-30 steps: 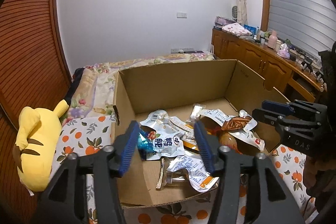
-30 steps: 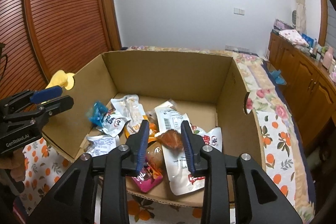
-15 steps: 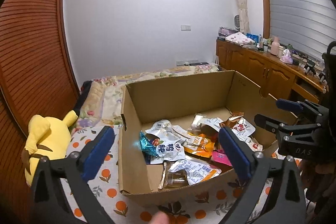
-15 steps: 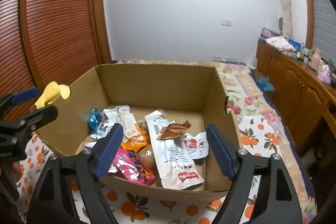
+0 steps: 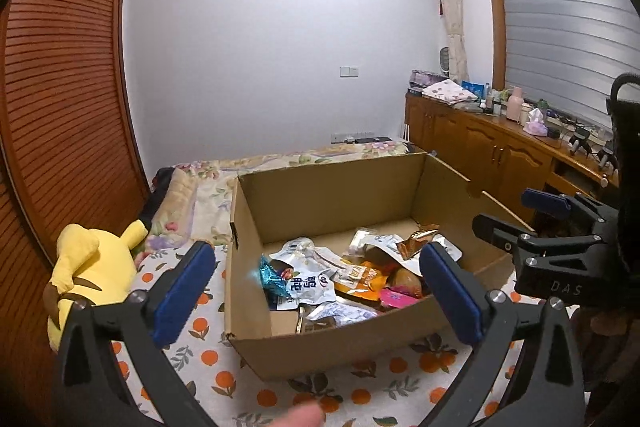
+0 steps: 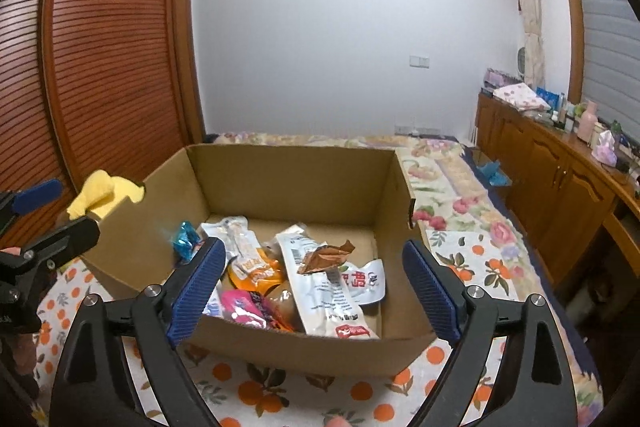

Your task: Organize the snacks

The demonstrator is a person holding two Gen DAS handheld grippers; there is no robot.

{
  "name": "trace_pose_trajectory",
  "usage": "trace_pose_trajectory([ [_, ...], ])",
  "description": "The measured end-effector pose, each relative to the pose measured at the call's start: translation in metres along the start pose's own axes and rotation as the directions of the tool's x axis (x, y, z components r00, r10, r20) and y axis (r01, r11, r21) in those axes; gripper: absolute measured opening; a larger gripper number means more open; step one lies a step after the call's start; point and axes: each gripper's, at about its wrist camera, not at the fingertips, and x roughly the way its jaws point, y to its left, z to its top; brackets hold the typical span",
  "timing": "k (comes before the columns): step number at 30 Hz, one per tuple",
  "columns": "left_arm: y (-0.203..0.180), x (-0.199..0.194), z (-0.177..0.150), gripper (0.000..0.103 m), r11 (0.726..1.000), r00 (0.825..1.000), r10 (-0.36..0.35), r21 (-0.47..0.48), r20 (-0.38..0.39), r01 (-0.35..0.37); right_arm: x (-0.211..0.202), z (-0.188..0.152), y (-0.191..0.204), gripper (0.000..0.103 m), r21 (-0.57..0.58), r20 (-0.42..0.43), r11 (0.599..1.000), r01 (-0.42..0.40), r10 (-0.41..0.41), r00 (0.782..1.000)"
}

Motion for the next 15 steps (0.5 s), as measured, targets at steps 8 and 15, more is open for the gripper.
trace_pose_trajectory([
  [8, -0.008, -0.04, 0.0, 0.103, 1.0, 0.999, 0.013, -0.003, 0.045, -0.013, -0.037, 0.0, 0.002, 0.093, 0.027, 0.052, 1.0, 0.01, -0.012, 0.999],
  [15, -0.015, -0.074, -0.006, 0.103, 0.999, 0.997, 0.035, 0.004, 0.065, -0.035, -0.082, -0.002, 0.001, 0.093, 0.034, 0.098, 0.999, 0.021, -0.025, 0.995],
])
